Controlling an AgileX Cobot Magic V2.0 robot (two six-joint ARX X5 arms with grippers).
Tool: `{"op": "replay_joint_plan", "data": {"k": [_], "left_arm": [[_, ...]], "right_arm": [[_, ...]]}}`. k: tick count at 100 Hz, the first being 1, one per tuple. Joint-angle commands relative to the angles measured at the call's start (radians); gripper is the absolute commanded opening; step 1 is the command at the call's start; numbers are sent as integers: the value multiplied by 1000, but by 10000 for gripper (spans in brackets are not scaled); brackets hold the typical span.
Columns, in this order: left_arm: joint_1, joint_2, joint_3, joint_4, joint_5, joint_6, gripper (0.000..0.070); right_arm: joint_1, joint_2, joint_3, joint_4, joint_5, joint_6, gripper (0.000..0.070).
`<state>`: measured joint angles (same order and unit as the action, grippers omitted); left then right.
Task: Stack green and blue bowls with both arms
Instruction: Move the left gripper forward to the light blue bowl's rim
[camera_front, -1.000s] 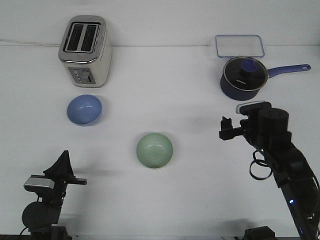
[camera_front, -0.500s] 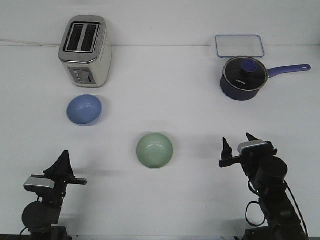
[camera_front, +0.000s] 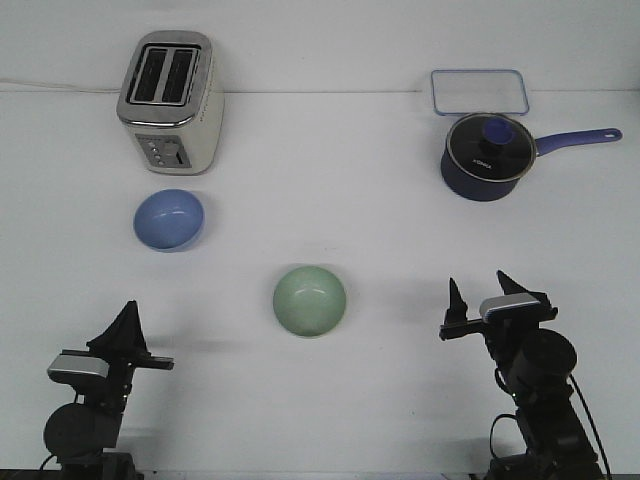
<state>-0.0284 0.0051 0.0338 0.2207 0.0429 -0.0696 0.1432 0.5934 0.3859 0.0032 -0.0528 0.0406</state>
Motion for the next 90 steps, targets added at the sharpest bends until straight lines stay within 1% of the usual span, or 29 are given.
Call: {"op": "replay_joint_plan", "data": {"k": [1,73,90], "left_arm": [[2,-2,-18,11,-2,-2,10],[2,-2,-16,13,-2,-3,10],[2,-1,19,7,-2,-3,10]], "right_arm": [[2,3,0,13,2,12,566],[2,3,0,12,1,11,566],[2,3,0,12,1,11,566]]}}
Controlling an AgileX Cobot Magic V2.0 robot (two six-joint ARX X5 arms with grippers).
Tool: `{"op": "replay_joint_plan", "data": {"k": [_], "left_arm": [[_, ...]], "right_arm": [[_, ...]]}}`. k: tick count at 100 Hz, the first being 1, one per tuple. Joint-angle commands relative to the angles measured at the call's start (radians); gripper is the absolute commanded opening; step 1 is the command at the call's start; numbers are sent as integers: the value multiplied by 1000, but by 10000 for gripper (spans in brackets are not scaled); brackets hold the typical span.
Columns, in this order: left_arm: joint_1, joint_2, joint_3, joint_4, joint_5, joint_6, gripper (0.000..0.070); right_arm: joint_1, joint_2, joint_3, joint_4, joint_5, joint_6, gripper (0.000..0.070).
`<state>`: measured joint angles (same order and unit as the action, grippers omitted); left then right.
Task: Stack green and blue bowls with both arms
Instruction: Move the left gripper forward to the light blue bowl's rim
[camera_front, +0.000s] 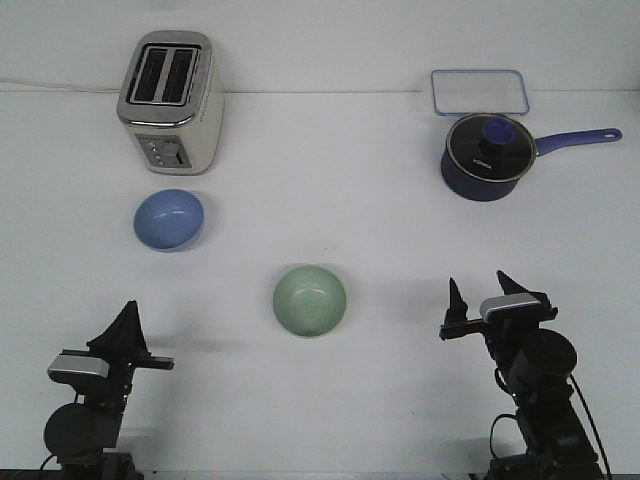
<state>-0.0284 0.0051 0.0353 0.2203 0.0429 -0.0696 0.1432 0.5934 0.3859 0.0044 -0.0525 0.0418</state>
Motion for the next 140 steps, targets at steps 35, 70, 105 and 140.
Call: {"op": "replay_joint_plan", "data": {"k": [35,70,105,140], "left_arm": [[2,115,310,-259,-2,-19,10],[2,493,742,-658,10,-42,10],[2,805,945,-918,10,-40,10],[2,882,945,-952,10,-40,10]], "right_arm": [[2,3,0,11,1,10,566],[2,3,0,11,1,10,566],[2,3,0,10,1,10,566],[2,3,0,10,1,10,566]]}}
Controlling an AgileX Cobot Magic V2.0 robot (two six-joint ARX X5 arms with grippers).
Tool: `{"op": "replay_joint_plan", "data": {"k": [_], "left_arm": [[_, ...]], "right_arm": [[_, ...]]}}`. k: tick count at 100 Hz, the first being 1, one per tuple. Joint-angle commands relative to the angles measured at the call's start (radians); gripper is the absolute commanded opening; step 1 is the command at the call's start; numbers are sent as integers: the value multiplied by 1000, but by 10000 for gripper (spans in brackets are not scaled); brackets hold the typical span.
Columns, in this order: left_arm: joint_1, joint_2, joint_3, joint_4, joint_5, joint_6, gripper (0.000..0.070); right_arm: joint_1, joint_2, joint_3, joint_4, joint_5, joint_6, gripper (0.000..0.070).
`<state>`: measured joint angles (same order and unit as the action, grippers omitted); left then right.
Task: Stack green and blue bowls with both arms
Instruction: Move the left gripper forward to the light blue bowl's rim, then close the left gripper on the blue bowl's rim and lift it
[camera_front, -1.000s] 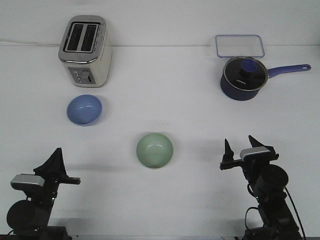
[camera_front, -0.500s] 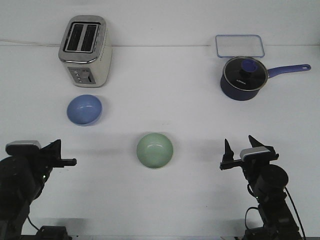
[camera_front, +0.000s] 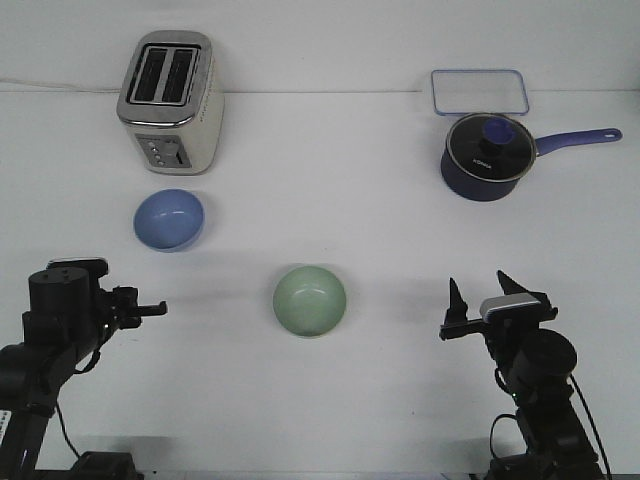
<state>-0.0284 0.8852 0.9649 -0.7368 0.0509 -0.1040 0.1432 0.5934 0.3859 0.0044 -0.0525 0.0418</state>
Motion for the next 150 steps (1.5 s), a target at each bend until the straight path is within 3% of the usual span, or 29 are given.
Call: {"op": "replay_joint_plan", "data": {"k": [1,27,50,68,80,150], "left_arm": [[2,1,16,5,2,-6,10],[2,-11,16,-3,2,-6,34],[2,-10,16,-3,1,-6,389],[2,-8,16,-1,2,-11,440],[3,24,40,0,1,-11,551],[105,794,605,-17,1,49,554]], "right_arm": [[2,3,0,10,1,10,567],[2,3,0,10,1,10,566],[2,3,0,10,1,10,566],[2,3,0,10,1,10,566],[2,3,0,10,1,10,566],[2,3,0,10,1,10,566]]}}
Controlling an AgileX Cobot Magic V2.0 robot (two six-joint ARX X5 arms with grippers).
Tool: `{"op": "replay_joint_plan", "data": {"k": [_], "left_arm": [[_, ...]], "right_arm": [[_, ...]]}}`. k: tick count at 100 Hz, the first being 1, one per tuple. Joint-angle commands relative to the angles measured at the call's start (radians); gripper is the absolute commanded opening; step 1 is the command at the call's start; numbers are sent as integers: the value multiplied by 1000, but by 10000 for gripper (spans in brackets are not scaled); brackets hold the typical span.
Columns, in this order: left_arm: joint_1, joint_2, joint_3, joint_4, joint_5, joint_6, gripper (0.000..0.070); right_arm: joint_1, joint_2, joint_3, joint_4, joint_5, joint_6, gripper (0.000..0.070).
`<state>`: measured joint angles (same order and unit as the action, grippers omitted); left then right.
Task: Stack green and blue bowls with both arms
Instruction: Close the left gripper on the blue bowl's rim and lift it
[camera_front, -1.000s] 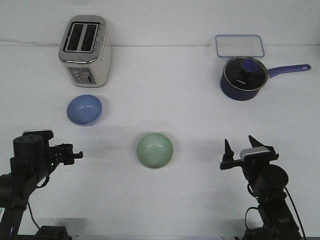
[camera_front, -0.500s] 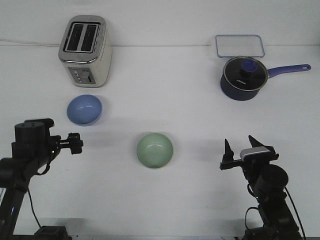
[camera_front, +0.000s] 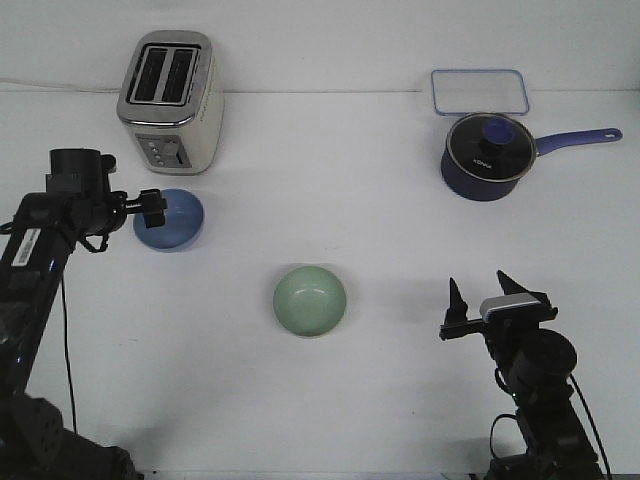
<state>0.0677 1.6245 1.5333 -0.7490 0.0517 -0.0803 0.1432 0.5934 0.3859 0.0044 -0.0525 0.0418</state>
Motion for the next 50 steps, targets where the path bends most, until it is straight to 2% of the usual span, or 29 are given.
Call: {"op": "replay_joint_plan", "data": {"k": [1,50], "left_arm": [[10,63,41,-5,0,27,554],[64,299,78,38,0,43,543]], "right_arm": [[2,3,0,11,1,10,566],[2,3,0,11,1,10,566]]}}
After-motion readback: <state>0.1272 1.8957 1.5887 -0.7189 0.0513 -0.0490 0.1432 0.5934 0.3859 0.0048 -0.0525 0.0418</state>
